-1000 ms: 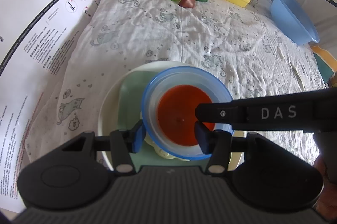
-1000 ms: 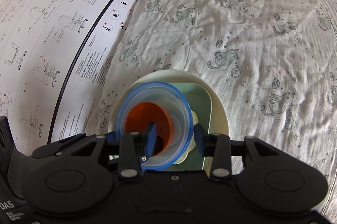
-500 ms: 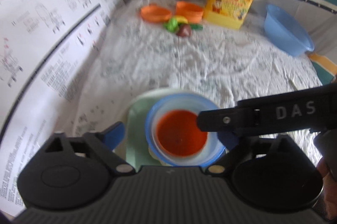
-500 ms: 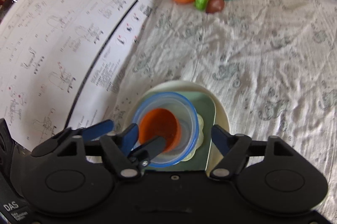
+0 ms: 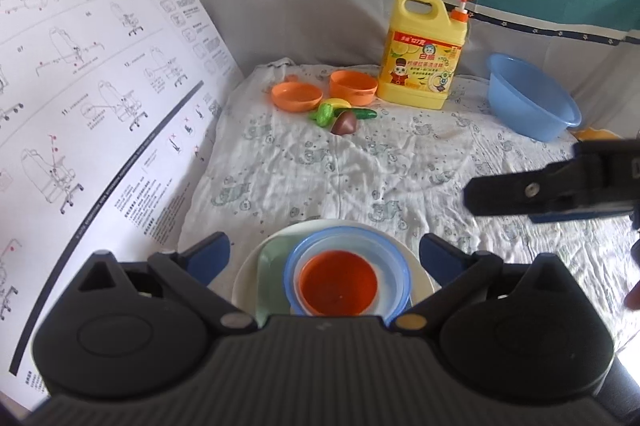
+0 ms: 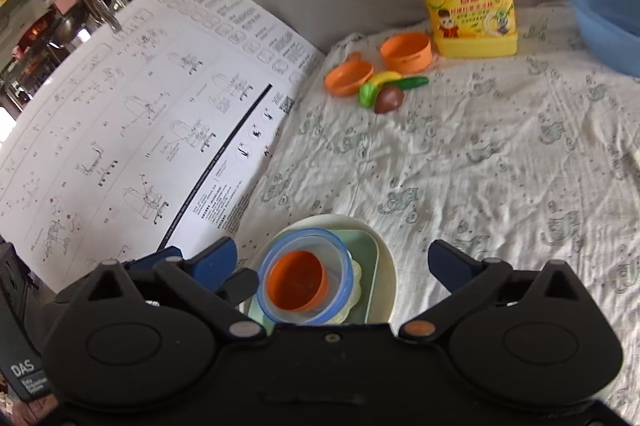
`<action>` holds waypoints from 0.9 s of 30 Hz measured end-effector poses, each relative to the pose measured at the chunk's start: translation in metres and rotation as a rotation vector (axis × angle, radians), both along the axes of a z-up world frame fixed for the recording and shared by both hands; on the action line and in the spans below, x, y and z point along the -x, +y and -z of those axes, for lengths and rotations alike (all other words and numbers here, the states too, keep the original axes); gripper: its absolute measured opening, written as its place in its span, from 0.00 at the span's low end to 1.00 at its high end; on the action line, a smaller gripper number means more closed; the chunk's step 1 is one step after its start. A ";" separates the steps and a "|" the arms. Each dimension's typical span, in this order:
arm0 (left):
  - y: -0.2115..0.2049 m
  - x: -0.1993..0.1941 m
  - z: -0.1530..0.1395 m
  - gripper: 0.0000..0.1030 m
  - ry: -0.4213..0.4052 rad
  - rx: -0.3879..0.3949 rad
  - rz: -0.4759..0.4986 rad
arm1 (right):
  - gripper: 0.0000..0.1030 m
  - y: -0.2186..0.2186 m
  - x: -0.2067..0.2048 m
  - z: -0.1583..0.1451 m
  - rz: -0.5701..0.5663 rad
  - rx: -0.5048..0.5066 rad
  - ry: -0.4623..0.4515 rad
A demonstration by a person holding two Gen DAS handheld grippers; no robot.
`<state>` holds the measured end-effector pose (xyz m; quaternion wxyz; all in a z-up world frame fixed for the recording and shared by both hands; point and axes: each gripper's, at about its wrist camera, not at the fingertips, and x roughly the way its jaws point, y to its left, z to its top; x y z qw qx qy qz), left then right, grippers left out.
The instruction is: Organize plates and bowls
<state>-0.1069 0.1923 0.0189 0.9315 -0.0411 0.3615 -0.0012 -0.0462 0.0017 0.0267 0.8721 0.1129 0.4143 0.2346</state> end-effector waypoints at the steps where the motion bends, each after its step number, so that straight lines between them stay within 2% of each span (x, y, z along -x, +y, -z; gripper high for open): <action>1: 0.000 0.005 0.001 1.00 -0.004 -0.003 -0.002 | 1.00 -0.004 0.004 0.000 -0.001 0.003 -0.012; 9: 0.009 0.037 0.012 1.00 -0.017 0.015 -0.021 | 1.00 -0.027 0.039 0.014 0.005 0.162 -0.114; 13: 0.006 0.051 0.013 1.00 -0.047 -0.015 -0.006 | 1.00 -0.032 0.054 0.025 -0.002 0.228 -0.109; 22: -0.004 0.053 0.027 1.00 0.015 -0.022 -0.003 | 1.00 -0.023 0.079 0.043 -0.049 0.327 -0.100; 27: -0.003 0.052 0.031 1.00 0.020 -0.012 -0.021 | 1.00 -0.028 0.077 0.045 -0.024 0.327 -0.093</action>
